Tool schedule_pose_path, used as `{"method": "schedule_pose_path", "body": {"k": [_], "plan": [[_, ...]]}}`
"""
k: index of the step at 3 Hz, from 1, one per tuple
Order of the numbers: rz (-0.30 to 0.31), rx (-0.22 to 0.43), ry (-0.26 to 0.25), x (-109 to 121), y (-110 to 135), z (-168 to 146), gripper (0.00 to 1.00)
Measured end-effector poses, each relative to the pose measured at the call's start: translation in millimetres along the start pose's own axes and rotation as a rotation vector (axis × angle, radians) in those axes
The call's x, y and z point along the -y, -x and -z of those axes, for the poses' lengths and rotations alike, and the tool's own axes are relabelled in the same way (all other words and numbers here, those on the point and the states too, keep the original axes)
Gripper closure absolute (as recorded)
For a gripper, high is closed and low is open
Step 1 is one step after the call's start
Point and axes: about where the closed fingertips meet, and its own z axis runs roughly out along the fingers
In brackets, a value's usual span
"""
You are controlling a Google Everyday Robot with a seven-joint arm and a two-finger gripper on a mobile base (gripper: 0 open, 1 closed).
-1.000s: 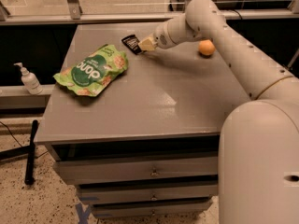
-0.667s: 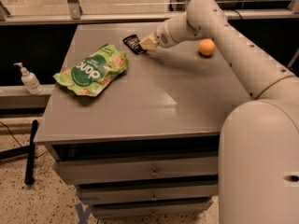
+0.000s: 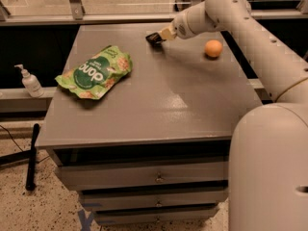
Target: Move rxbar chocolate near orange
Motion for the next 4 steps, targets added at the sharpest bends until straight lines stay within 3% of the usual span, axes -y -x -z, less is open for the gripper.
{"method": "schedule_pose_path", "body": {"k": [2,4], "plan": [[0.050,-0.047,-0.142,48.0,-4.1,38.9,1.00],[0.012,-0.092,-0.219,61.1,-25.3,63.9,1.00]]}}
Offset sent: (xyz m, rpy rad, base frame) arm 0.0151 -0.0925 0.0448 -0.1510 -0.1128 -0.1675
